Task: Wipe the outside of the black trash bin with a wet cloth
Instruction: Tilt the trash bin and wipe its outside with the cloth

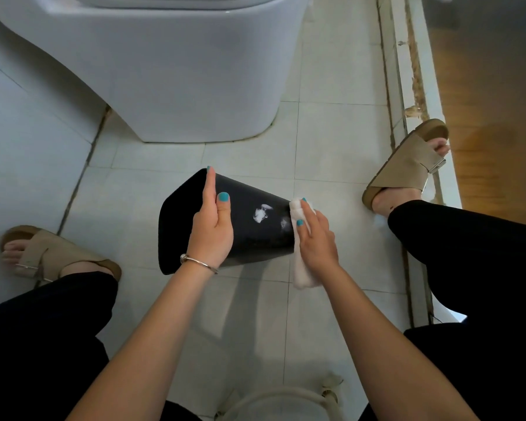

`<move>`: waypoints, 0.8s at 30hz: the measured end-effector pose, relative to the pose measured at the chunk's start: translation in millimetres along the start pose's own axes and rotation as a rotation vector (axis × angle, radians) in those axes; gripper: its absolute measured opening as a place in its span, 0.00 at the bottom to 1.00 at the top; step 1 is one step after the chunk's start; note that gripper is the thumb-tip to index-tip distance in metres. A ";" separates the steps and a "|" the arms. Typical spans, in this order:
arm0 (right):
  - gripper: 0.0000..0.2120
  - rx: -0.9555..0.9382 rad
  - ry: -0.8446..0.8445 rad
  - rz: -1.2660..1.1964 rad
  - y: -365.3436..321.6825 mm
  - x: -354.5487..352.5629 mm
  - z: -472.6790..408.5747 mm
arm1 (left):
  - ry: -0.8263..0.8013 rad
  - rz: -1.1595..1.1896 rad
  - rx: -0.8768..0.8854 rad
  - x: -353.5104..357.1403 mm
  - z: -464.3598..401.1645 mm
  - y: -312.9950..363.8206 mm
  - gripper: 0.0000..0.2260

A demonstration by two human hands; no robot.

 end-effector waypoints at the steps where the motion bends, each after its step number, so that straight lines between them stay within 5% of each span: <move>1: 0.22 -0.004 -0.006 0.022 -4.8 0.5 -0.3 | 0.010 0.003 -0.011 -4.0 0.1 -2.4 0.23; 9: 0.23 -0.160 -0.002 0.119 -44.0 8.3 21.5 | 0.004 -0.017 -0.012 -0.4 -2.7 2.4 0.23; 19: 0.23 -0.049 0.001 0.135 -27.2 1.5 7.4 | 0.029 0.013 -0.002 -10.2 -0.6 -3.4 0.24; 24: 0.24 -0.145 0.001 0.159 -51.0 11.6 23.3 | 0.009 0.010 -0.029 -6.6 -1.4 -0.9 0.24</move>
Point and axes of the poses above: each hand's wrist, its own z-axis away from the middle knuckle, its own x-axis out of the palm, y = z × x, the point moved 10 cm from there along -z, towards the middle knuckle, and after that the axes turned 11 degrees about -y, right-handed, at the moved point
